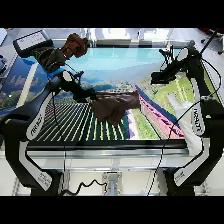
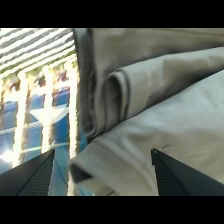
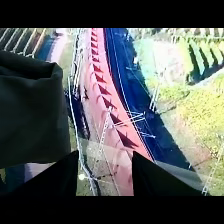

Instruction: Fold the shirts.

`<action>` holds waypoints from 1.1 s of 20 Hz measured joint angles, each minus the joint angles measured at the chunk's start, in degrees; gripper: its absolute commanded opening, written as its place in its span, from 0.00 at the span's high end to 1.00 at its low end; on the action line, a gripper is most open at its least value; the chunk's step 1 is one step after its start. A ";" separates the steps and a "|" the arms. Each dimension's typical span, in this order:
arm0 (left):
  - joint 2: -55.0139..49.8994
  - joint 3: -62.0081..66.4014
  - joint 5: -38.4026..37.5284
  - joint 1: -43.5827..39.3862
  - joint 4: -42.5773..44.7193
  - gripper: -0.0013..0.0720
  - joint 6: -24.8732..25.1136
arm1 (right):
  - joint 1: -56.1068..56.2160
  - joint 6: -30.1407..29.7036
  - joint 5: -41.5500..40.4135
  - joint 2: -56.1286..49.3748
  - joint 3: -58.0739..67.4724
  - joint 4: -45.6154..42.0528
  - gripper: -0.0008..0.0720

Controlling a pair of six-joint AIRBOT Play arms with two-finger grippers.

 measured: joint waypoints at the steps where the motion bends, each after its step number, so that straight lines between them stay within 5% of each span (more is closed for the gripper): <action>1: -0.09 0.00 -0.13 0.07 0.11 0.05 -0.09 | 0.00 -0.04 0.02 0.02 0.00 0.52 0.47; 4: -1.14 0.02 -1.46 0.15 -0.72 0.08 -0.35 | 0.00 -0.09 0.13 0.02 0.00 2.51 0.47; 7: -2.45 0.02 -1.81 0.17 -3.67 0.46 -0.50 | 0.00 -0.09 0.20 0.09 0.00 3.87 0.47; 9: -2.91 0.02 -1.09 0.17 -5.70 0.89 -0.50 | 0.00 -0.07 0.52 0.09 0.00 4.02 0.47; 10: -3.08 0.04 -0.61 0.17 -6.45 0.96 -0.50 | 0.00 -0.07 0.68 0.09 0.00 3.85 0.47; 22: -3.43 9.33 -2.91 0.24 -8.31 0.97 -0.28 | 0.00 0.13 0.59 0.92 0.00 -0.46 0.47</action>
